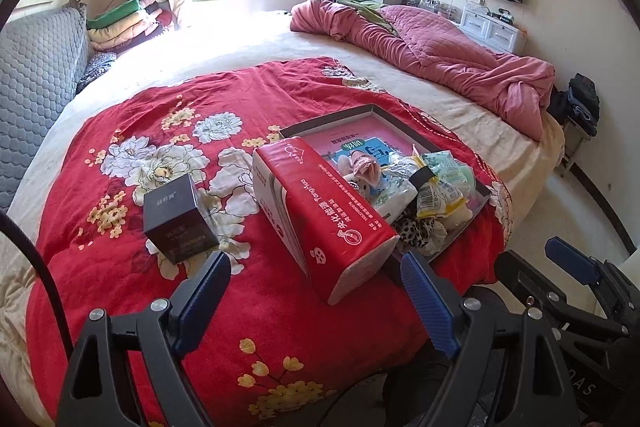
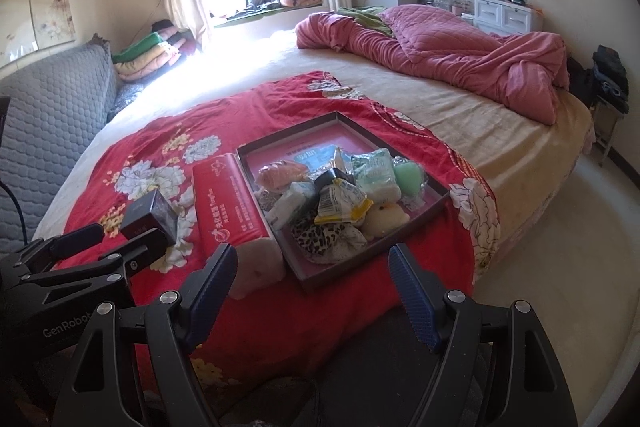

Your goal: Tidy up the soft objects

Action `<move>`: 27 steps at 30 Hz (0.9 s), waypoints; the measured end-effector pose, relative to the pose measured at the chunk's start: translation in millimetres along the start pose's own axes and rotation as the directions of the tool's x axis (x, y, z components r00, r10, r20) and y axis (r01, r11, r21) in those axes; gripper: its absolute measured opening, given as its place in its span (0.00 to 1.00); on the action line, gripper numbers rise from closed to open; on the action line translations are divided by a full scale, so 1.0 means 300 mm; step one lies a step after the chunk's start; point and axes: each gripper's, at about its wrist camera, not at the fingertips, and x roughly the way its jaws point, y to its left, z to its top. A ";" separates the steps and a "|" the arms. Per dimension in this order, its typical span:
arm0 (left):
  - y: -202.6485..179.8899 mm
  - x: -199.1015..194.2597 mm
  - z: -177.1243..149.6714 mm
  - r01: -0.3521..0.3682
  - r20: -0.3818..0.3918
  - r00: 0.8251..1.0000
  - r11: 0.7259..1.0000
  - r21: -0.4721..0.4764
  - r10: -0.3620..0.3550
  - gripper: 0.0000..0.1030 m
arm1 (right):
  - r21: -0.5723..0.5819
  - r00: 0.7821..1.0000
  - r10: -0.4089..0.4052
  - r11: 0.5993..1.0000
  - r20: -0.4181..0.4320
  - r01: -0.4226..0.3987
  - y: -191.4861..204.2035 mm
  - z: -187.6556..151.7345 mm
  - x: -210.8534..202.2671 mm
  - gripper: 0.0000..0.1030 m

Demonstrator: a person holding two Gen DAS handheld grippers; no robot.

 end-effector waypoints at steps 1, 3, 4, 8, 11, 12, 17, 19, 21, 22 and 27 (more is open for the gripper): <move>-0.001 0.003 -0.002 0.001 -0.001 1.000 1.000 0.000 -0.001 0.84 | 0.008 1.000 -0.008 1.000 -0.004 0.008 -0.008 0.000 0.003 0.77; -0.005 0.008 -0.007 0.000 -0.004 1.000 1.000 0.008 0.000 0.84 | 0.025 1.000 -0.017 1.000 -0.006 0.017 -0.026 -0.004 0.005 0.77; -0.009 0.009 -0.009 -0.003 -0.003 1.000 1.000 0.011 0.003 0.84 | 0.031 1.000 -0.017 0.999 -0.004 0.018 -0.031 -0.004 0.005 0.77; -0.017 0.008 -0.012 -0.007 0.008 1.000 1.000 0.020 0.007 0.84 | 0.023 1.000 -0.014 1.000 -0.011 0.015 -0.032 -0.007 0.012 0.77; -0.017 0.009 -0.014 -0.012 0.009 1.000 1.000 0.020 0.011 0.84 | 0.012 1.000 -0.010 1.000 -0.011 0.010 -0.025 -0.008 0.015 0.77; -0.015 0.011 -0.015 -0.015 0.009 1.000 1.000 0.016 0.015 0.84 | 0.010 1.000 -0.011 1.000 -0.012 0.011 -0.023 -0.009 0.015 0.77; -0.002 0.024 -0.017 -0.017 0.002 1.000 1.000 0.000 0.017 0.84 | 0.015 1.000 -0.015 1.000 -0.020 0.015 -0.024 -0.012 0.026 0.77; 0.002 0.031 -0.018 -0.023 -0.006 1.000 1.000 -0.002 0.023 0.84 | 0.017 0.999 -0.019 1.000 -0.026 0.019 -0.028 -0.014 0.031 0.77; 0.004 0.037 -0.021 -0.029 -0.014 0.999 1.000 -0.006 0.028 0.84 | 0.020 0.999 -0.020 1.000 -0.035 0.021 -0.032 -0.016 0.038 0.77; 0.006 0.042 -0.023 -0.030 -0.019 0.999 1.000 -0.007 0.030 0.84 | 0.021 0.999 -0.022 1.000 -0.038 0.022 -0.034 -0.017 0.040 0.77; 0.015 0.053 -0.029 -0.035 -0.030 0.999 0.999 -0.019 0.035 0.84 | 0.022 0.999 -0.030 0.999 -0.044 0.031 -0.037 -0.020 0.046 0.77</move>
